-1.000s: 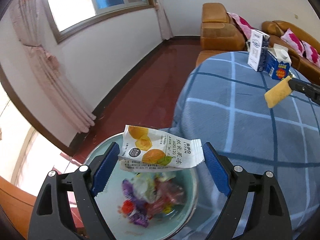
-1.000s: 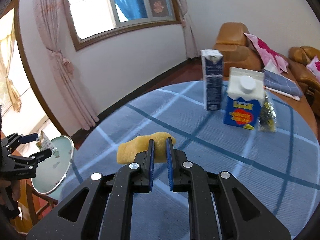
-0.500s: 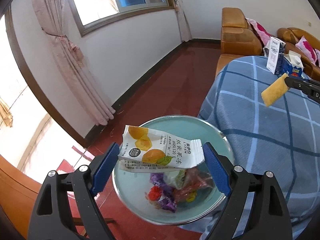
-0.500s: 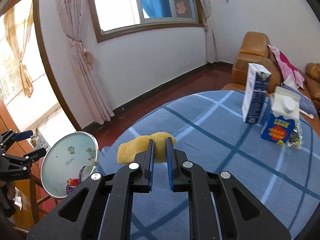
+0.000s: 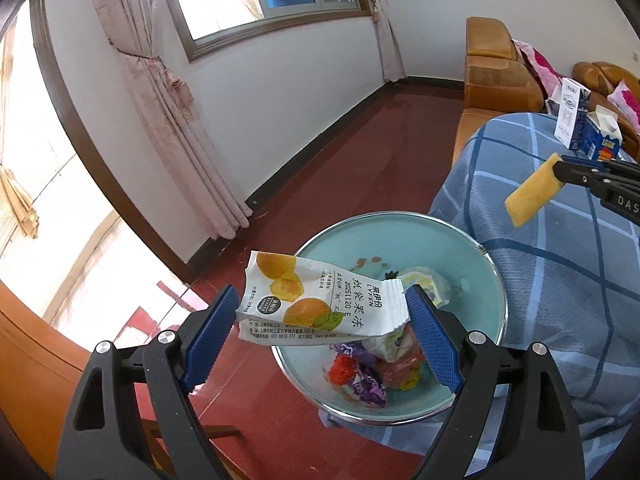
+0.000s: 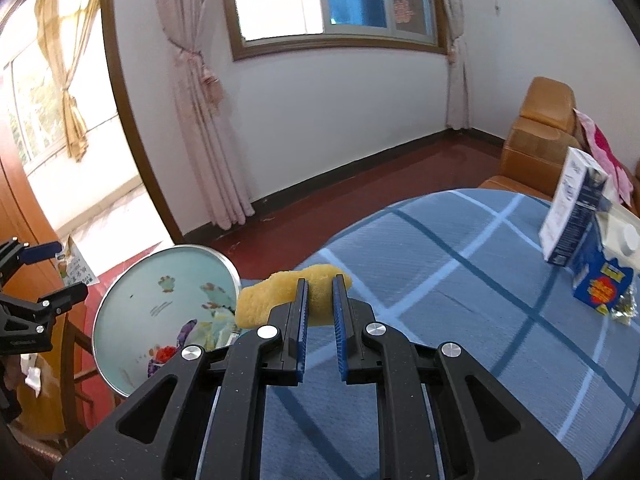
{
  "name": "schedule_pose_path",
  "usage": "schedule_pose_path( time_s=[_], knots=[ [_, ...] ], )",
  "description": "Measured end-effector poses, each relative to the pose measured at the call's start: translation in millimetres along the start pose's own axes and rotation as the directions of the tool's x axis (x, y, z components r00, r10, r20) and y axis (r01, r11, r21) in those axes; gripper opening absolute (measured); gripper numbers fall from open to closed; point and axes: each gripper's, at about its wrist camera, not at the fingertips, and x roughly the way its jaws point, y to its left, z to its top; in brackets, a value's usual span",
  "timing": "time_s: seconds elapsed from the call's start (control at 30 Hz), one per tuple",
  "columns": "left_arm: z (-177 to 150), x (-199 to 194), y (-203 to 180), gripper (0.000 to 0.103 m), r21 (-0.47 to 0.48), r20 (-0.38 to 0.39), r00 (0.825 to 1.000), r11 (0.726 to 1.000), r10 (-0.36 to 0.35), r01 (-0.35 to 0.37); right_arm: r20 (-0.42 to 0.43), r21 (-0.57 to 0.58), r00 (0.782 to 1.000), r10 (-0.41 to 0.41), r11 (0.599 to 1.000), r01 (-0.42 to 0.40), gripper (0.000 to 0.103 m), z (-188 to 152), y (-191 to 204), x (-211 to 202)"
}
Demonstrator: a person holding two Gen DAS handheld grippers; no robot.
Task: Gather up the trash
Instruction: 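Carry the snack packet and yellow sponge over the blue bin with both tools, then hold the snack packet and sponge above the bin with both tools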
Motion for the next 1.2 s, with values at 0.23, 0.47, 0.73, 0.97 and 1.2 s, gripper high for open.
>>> schedule_pose_path(
  time_s=[0.23,0.47,0.73,0.97,1.2],
  knots=[
    [-3.5,-2.3,14.3,0.084,-0.018,0.005,1.0,1.0,0.021,-0.02,-0.017,-0.037,1.0,0.015,0.999,-0.015,0.013,2.2,18.5,10.6],
    [-6.1,-4.3,25.2,0.084,-0.036,0.009,0.999,0.999,0.034,-0.034,-0.026,-0.067,1.0,0.014,0.998,-0.016,0.013,3.0,27.5,15.6],
    [-7.4,-5.6,28.0,0.084,-0.052,0.009,0.999,0.998,0.036,-0.036,-0.031,-0.092,0.999,0.013,0.996,-0.016,0.013,2.3,35.2,17.3],
    [-7.5,-4.9,29.4,0.084,-0.063,0.01,0.999,0.997,0.038,-0.037,-0.032,-0.11,0.999,0.015,0.994,-0.019,0.013,2.1,39.7,18.1],
    [-8.1,-4.5,30.9,0.084,-0.069,0.01,0.999,0.997,0.034,-0.033,-0.035,-0.124,0.999,0.02,0.992,-0.024,0.013,4.1,45.0,19.1]
  ],
)
